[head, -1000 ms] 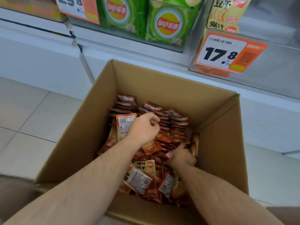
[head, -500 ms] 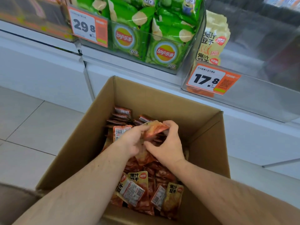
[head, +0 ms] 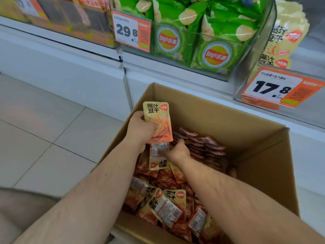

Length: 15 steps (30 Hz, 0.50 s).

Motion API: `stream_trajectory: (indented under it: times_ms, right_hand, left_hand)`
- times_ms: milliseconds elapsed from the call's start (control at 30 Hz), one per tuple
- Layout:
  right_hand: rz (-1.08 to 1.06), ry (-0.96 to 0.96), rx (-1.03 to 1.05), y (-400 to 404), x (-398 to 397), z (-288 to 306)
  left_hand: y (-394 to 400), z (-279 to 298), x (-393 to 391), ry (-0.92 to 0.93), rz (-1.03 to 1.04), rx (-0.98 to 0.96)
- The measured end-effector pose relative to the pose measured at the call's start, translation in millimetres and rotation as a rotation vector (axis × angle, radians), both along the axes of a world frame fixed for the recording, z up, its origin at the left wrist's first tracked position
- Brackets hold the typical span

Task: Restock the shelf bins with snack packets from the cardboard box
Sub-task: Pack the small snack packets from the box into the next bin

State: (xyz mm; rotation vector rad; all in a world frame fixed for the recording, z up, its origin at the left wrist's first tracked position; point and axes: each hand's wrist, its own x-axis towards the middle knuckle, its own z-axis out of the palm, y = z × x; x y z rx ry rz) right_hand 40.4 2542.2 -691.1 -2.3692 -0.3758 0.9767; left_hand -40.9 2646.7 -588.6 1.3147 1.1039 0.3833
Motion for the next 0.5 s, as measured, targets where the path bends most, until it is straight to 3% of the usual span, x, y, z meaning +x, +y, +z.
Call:
stream_trajectory:
  times_ms: [133,333,500]
  right_hand:
    - [-0.171,0.059,-0.045,18.2,-5.3,-16.9]
    - [-0.128,0.066,0.086,6.1,0.6,-21.9]
    - [-0.123,-0.259,0.184,-60.3,28.0,52.5]
  left_hand:
    - [4.7,-4.1,0.4,0.031,-0.025,0.03]
    - [3.1,-7.3,3.6,0.016,-0.051,0.001]
    - [-9.0,1.2,10.4,-0.066,-0.094,-0.042]
